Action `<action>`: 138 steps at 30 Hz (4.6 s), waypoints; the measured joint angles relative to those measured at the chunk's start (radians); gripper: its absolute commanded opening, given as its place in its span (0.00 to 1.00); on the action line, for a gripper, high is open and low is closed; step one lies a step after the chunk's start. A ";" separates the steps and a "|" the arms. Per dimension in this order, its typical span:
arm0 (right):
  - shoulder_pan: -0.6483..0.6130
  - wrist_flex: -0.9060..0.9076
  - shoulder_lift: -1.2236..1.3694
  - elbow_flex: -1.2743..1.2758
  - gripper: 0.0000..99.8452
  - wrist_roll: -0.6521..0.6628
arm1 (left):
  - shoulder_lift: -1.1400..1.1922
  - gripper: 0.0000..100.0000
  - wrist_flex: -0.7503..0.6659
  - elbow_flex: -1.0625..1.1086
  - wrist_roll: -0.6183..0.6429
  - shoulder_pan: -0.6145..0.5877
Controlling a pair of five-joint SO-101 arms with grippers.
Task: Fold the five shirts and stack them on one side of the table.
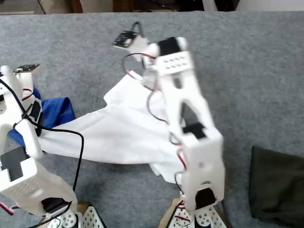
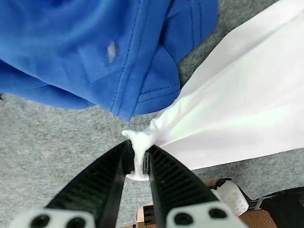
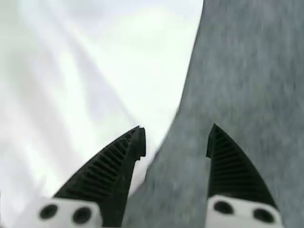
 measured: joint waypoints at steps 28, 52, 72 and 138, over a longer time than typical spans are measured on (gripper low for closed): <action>-0.038 -0.239 0.720 -0.772 0.21 -0.319 | 0.000 0.02 -0.040 0.106 0.000 0.000; -0.025 -0.103 0.715 -0.736 0.00 -0.282 | 0.000 0.02 -0.040 0.106 0.000 0.000; 0.112 0.180 0.684 -0.819 0.23 -0.281 | 0.000 0.02 -0.040 0.117 0.000 0.000; -0.086 -0.192 0.574 -0.552 0.23 -0.913 | 0.000 0.02 -0.040 0.117 0.000 0.008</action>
